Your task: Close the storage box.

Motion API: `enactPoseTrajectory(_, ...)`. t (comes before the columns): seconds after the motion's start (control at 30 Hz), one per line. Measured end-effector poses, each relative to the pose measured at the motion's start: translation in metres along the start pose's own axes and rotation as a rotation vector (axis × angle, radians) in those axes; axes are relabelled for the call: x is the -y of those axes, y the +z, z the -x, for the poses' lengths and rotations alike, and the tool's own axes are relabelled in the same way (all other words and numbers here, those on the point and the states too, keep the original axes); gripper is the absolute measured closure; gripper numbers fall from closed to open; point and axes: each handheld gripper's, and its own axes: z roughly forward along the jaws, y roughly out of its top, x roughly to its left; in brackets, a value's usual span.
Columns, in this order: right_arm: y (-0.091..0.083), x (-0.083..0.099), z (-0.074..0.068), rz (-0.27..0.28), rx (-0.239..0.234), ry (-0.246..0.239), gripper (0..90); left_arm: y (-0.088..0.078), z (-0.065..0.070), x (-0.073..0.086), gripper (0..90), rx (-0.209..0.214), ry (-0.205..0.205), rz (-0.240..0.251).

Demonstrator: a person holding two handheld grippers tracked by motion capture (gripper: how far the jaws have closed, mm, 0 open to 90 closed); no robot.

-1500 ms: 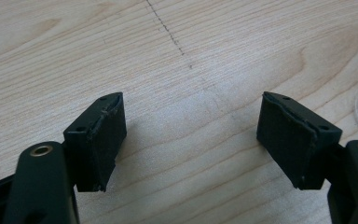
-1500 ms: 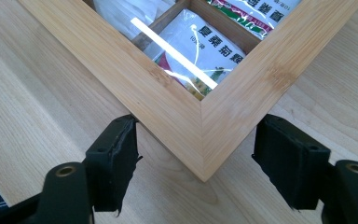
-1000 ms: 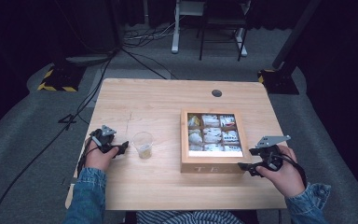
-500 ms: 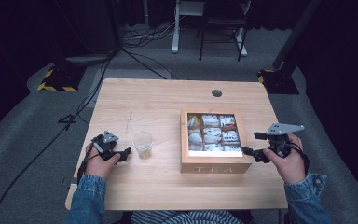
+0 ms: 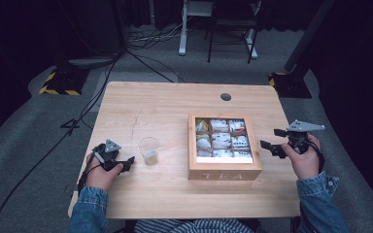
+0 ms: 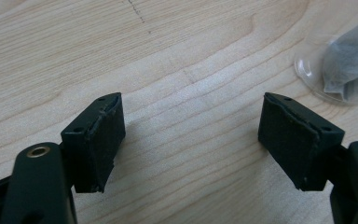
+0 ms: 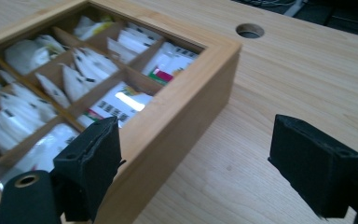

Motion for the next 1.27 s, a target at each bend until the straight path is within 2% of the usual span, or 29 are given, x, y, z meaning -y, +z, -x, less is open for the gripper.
enactPoseTrajectory(0.07, 0.004, 0.006, 0.004, 0.023, 0.008, 0.021, 18.3, 0.001, 0.0, 0.0, 22.4, 0.002, -0.003, 0.001)
enactPoseTrajectory(0.27, 0.021, 0.029, 0.024, -0.019, 0.05, 0.07, 17.7, 0.001, -0.001, -0.001, 21.5, 0.008, -0.002, -0.003)
enactPoseTrajectory(0.37, 0.027, 0.041, 0.035, -0.017, 0.073, 0.094, 18.2, 0.001, -0.001, -0.001, 21.4, 0.011, -0.001, -0.006)
enactPoseTrajectory(0.5, 0.035, 0.051, 0.042, -0.044, 0.074, 0.098, 17.9, 0.001, -0.001, -0.001, 21.4, 0.011, -0.001, -0.006)
enactPoseTrajectory(0.63, 0.042, 0.057, 0.044, -0.073, 0.084, 0.088, 17.4, 0.001, -0.001, -0.001, 21.4, 0.01, 0.0, -0.006)
enactPoseTrajectory(0.8, 0.046, 0.064, 0.047, -0.096, 0.109, 0.098, 16.8, 0.002, -0.002, -0.002, 21.3, 0.006, 0.001, -0.005)
enactPoseTrajectory(0.9, 0.05, 0.068, 0.048, -0.13, 0.115, 0.099, 16.7, 0.002, -0.002, -0.002, 21.0, 0.0, 0.002, 0.0)
enactPoseTrajectory(0.97, 0.054, 0.071, 0.047, -0.134, 0.152, 0.086, 14.6, 0.002, -0.002, -0.002, 20.7, 0.002, 0.006, -0.006)
enactPoseTrajectory(1.27, 0.055, 0.071, 0.047, -0.136, 0.153, 0.081, 13.7, 0.004, -0.001, -0.003, 15.4, 0.004, 0.01, -0.013)
